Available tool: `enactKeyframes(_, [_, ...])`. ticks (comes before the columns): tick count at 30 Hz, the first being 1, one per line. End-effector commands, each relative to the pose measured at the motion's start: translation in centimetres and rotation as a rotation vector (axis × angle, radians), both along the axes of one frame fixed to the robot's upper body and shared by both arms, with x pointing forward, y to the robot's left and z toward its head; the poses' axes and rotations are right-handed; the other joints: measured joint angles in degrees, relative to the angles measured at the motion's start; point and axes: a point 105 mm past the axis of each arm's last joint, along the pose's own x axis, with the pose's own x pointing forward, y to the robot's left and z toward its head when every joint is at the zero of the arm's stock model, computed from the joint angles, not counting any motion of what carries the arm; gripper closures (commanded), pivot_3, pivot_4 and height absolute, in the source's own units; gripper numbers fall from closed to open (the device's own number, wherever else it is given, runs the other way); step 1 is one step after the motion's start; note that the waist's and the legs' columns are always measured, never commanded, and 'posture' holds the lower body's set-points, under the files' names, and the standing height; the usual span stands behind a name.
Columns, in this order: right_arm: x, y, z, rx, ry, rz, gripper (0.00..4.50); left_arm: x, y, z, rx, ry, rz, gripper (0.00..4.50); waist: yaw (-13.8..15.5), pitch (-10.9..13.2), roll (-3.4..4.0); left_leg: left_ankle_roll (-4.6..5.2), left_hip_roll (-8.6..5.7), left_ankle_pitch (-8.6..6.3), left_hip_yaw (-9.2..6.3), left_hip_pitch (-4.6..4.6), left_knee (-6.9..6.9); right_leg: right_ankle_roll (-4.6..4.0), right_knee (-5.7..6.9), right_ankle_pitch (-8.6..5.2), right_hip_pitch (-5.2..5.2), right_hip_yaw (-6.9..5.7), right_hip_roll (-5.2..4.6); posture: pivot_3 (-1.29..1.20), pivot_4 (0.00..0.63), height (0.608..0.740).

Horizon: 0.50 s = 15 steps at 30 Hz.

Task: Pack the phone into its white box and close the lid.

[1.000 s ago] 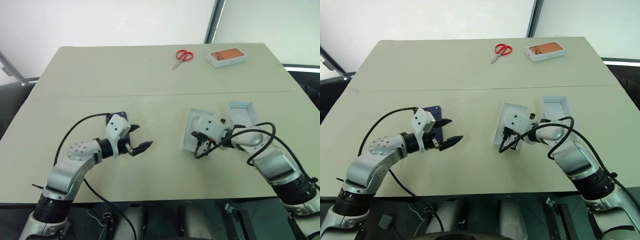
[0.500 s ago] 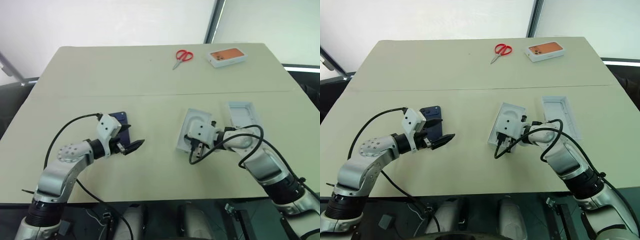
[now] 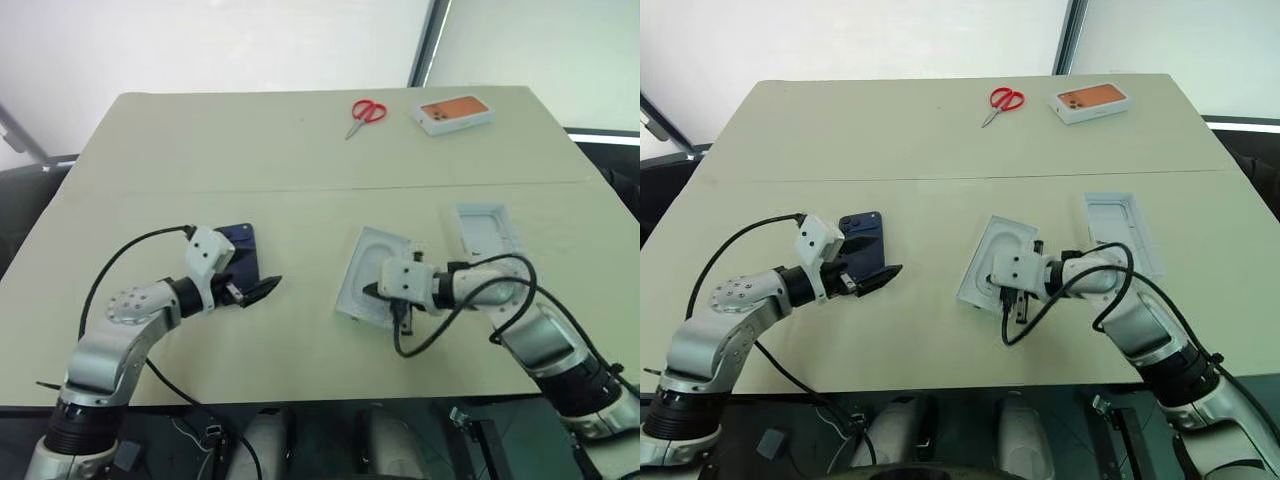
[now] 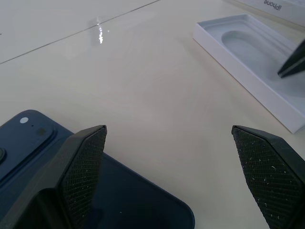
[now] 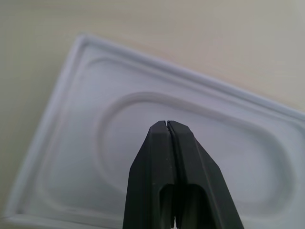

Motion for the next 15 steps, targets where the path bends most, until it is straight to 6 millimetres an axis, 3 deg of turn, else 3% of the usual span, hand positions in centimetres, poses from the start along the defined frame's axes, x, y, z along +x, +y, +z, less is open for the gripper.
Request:
enactKeyframes(1, [-1.2,0.3,2.4,0.070,0.011,0.046,3.19,-0.3,0.4,1.2,-0.006,-0.040,0.002,0.09,0.19,0.00,0.00,0.00,0.00,0.00,-0.02,0.00,0.00,0.00,-0.01,0.00,0.01,-0.01,-0.01,0.00,0.150,0.697])
enactKeyframes(6, [-5.0,0.9,1.3,0.087,0.139,0.128,0.66,-0.4,0.5,1.1,-0.006,-0.035,0.004,0.09,0.25,0.00,0.00,0.02,-0.01,-0.02,-0.03,-0.02,0.00,0.00,-0.06,0.00,0.03,-0.02,-0.05,0.00,0.150,0.697])
enactKeyframes(9, [-6.3,0.7,-0.9,0.039,0.192,0.111,0.66,-0.5,0.4,1.1,-0.008,-0.032,0.003,0.09,0.19,-0.01,-0.01,0.03,-0.02,-0.02,-0.03,-0.02,-0.01,0.00,-0.05,0.00,0.03,-0.02,-0.06,0.00,0.150,0.697])
enactKeyframes(12, [-6.2,0.3,-2.5,0.004,0.204,0.045,0.66,-0.6,0.1,0.9,-0.011,-0.024,-0.004,0.09,0.06,-0.01,-0.01,0.03,-0.01,-0.02,-0.03,0.00,0.00,0.00,-0.04,0.00,0.04,-0.02,-0.05,0.00,0.150,0.697])
enactKeyframes(15, [-6.2,0.3,-2.9,-0.005,0.211,0.022,1.47,-0.7,0.0,0.8,-0.010,-0.017,-0.010,0.09,-0.03,-0.01,-0.01,0.03,-0.01,-0.02,-0.02,0.00,0.00,0.00,-0.03,0.00,0.02,-0.01,-0.04,0.00,0.150,0.697])
